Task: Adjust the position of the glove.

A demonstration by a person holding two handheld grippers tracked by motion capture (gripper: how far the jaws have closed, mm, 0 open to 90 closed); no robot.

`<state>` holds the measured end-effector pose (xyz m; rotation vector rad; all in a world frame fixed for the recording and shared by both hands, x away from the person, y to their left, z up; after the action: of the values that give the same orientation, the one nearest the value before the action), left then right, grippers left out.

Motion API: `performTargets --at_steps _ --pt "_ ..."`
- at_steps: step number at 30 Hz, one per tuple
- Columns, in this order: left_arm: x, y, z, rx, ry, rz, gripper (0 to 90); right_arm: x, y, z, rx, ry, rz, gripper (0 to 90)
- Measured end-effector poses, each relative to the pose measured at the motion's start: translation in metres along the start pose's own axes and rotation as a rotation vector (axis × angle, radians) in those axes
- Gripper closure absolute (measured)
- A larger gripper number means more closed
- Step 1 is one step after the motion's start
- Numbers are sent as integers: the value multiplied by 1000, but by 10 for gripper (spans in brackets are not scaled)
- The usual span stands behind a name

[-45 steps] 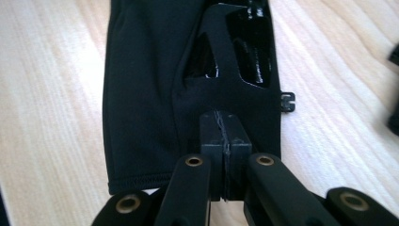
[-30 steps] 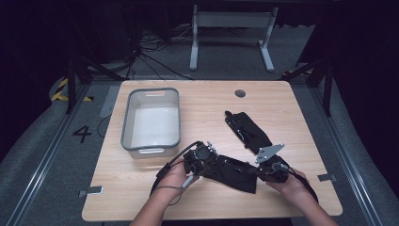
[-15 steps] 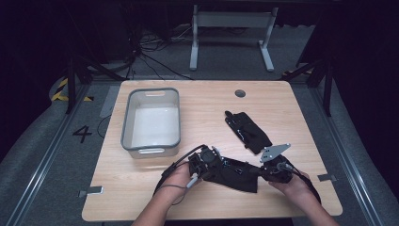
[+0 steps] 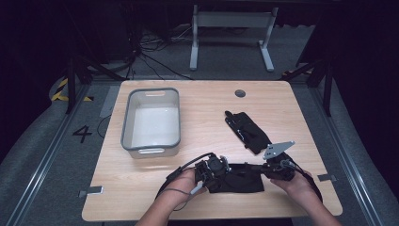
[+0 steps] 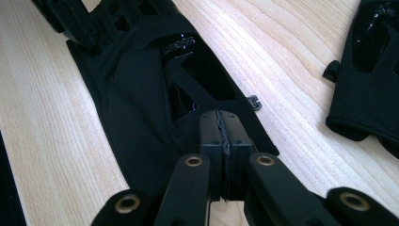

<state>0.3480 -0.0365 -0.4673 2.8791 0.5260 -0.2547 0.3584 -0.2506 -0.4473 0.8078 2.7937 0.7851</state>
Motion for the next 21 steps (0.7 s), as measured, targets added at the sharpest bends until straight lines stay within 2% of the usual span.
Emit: performTargets --at_steps 5,7,9,11,13,14,19,21 --pt "-2 0 -3 -12 -8 2 846 -1 0 -1 -7 5 4 891" --pt "-1 0 -9 -52 0 -15 782 -2 0 -2 -10 3 9 891" --pt "0 -2 -19 -97 -5 -21 755 -3 0 -4 -21 7 17 891" --pt "2 -5 -31 -148 -18 -38 748 -5 0 -5 -30 7 21 891" --pt "4 -8 -41 -195 -8 -44 734 -6 -1 -6 -38 11 29 891" --pt "6 -10 -46 -217 -4 -64 732 -7 -1 -7 -39 8 34 891" --pt "16 -20 -63 -302 27 -127 695 -7 -1 -8 -46 6 36 890" --pt "19 -23 -66 -308 43 -141 687 -7 -1 -9 -51 4 37 890"
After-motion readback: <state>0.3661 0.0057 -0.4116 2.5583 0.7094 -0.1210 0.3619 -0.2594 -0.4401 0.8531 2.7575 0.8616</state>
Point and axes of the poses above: each handheld gripper's, and its own axes: z roughly forward along the jaws, y roughly out of its top, x roughly to its left, the point moved 4 cm from there along z, roughly forward along the jaws, and after that the axes turned 5 degrees about x, right-handed, at the moved point
